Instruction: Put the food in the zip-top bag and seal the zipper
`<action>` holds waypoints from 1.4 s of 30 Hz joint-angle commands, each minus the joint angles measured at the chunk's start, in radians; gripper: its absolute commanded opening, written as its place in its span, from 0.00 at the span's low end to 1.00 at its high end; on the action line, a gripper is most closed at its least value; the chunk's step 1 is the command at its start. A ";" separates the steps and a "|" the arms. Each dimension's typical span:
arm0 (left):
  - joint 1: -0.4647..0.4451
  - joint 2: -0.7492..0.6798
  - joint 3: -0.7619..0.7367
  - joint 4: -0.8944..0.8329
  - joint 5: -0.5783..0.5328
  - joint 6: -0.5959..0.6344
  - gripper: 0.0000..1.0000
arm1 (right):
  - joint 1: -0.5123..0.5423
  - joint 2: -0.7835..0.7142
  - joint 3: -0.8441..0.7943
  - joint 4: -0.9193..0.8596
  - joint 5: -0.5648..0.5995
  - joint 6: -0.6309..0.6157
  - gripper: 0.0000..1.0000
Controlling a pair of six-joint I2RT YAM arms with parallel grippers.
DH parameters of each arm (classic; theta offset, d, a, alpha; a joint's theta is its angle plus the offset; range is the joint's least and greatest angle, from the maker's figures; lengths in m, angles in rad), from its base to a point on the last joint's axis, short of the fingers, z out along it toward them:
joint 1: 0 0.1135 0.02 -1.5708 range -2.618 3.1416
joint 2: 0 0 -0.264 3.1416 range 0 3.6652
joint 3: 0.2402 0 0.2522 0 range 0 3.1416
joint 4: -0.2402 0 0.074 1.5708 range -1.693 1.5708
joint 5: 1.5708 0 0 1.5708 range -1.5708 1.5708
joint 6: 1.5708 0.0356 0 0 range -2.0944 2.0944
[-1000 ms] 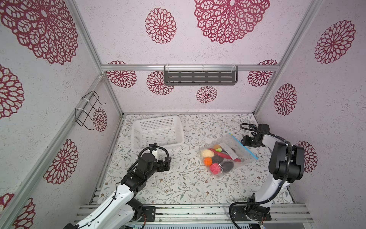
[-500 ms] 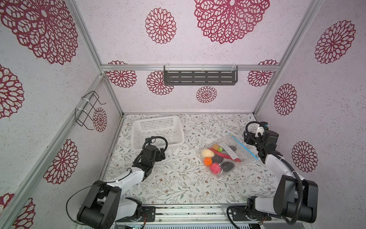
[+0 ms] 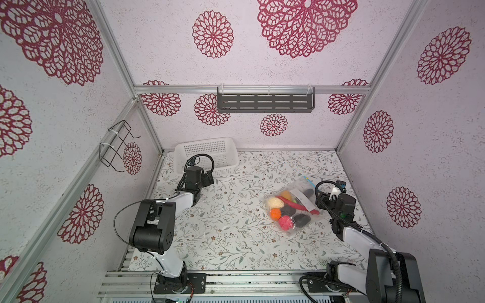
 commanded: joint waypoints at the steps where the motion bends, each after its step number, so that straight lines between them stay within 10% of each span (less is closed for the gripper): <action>1: 0.020 -0.042 0.027 -0.059 -0.048 0.018 0.97 | 0.027 0.043 -0.041 0.256 0.156 -0.062 0.61; 13: 0.018 -0.335 -0.502 0.571 -0.152 -0.030 0.97 | 0.107 0.341 -0.139 0.729 0.309 -0.182 0.63; 18: 0.022 -0.446 -0.500 0.454 -0.196 -0.004 0.97 | 0.108 0.351 -0.124 0.713 0.292 -0.192 0.81; 19: 0.022 -0.478 -0.487 0.407 -0.195 0.044 0.97 | 0.108 0.349 -0.124 0.704 0.286 -0.195 0.98; 31: 0.154 -0.332 -0.422 0.520 -0.051 0.306 0.97 | 0.114 0.352 -0.088 0.645 0.240 -0.216 0.99; 36: 0.156 -0.374 -0.376 0.317 0.158 0.277 0.97 | 0.114 0.351 -0.088 0.643 0.239 -0.215 0.99; 42: 0.155 -0.436 -0.414 0.215 0.111 0.340 0.97 | 0.114 0.351 -0.087 0.643 0.239 -0.215 0.99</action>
